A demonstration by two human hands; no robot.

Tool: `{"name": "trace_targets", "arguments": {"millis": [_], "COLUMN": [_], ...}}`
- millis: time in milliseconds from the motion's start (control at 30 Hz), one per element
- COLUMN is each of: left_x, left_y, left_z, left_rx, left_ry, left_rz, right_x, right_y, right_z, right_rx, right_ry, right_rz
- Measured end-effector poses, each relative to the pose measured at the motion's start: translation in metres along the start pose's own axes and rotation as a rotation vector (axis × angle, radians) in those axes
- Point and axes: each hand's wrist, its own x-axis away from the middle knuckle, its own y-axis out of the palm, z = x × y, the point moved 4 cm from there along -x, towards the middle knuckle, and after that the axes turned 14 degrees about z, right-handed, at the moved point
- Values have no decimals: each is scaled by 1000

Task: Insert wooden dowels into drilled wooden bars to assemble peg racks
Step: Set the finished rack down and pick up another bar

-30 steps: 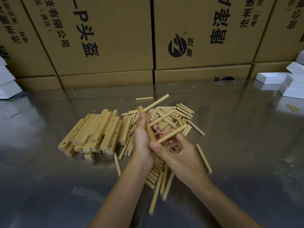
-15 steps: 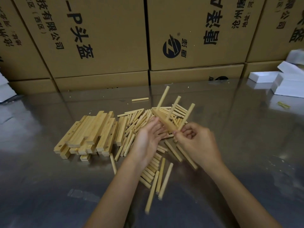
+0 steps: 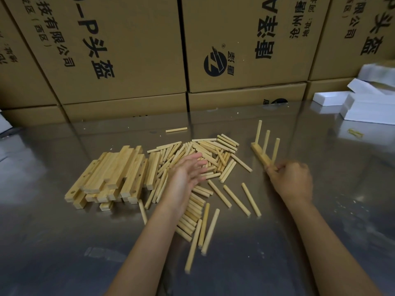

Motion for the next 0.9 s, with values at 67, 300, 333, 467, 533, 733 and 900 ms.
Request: {"name": "trace_targets", "arguments": {"millis": [67,300,333,467,533,733,900], "left_x": [-2,1,0,-16,-18,-16,-11], "left_y": [-7,-44,-52,-86,-87,-71,-70], "left_z": [2,42,47,49,47,35,42], "left_rx": [-33,-705,-935,-1407,-1515,-1748,-1542], "left_ry": [28,662,755,596,586,486,588], "left_rz": [126,585,674,716,651,609,714], "right_x": [2,23,31,55,58,62,66], "right_y": [-3,-12,-10,0,1,4,5], "right_z": [0,-29,-36,-55,-59,-62,-64], "right_rx": [-26,0,-1,-31,-35,-85,-150], "right_ry": [19,-50,-95,-231,-269,-307,-304], "right_rz": [3,-27,-59,-164,-168,-152,-150]}}
